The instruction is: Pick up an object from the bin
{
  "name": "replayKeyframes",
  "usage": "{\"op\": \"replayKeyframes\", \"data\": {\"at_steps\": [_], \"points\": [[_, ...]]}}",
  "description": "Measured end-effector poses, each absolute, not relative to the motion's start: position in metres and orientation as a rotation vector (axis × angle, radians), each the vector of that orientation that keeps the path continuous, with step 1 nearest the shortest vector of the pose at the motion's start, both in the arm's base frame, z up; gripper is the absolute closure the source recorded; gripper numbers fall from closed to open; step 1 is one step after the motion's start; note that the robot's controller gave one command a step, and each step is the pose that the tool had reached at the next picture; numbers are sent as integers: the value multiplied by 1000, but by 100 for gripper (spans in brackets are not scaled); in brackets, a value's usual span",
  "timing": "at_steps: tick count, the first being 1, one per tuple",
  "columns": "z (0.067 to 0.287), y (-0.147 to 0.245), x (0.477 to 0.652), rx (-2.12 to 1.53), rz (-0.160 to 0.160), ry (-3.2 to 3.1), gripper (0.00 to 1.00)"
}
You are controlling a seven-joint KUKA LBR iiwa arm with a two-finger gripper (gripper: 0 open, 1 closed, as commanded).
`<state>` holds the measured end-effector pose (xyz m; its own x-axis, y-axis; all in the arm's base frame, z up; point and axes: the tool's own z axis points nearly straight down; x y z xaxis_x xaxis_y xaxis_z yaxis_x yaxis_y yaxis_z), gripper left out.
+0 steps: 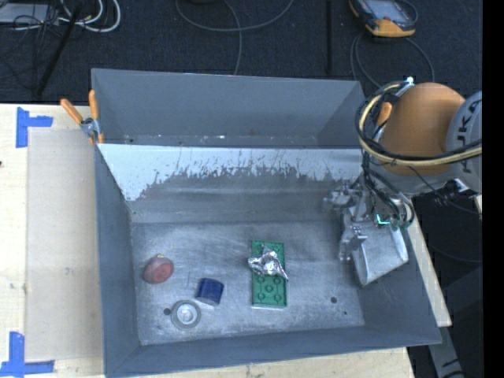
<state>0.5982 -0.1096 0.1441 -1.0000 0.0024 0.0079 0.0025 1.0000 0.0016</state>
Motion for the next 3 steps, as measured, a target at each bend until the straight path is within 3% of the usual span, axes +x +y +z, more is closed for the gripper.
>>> {"op": "replayKeyframes", "data": {"at_steps": [1,2,3], "points": [[71,-19,584,348,3,-3124,0],[73,36,573,595,2,-3090,0],[74,36,573,598,2,-3085,100]]}}
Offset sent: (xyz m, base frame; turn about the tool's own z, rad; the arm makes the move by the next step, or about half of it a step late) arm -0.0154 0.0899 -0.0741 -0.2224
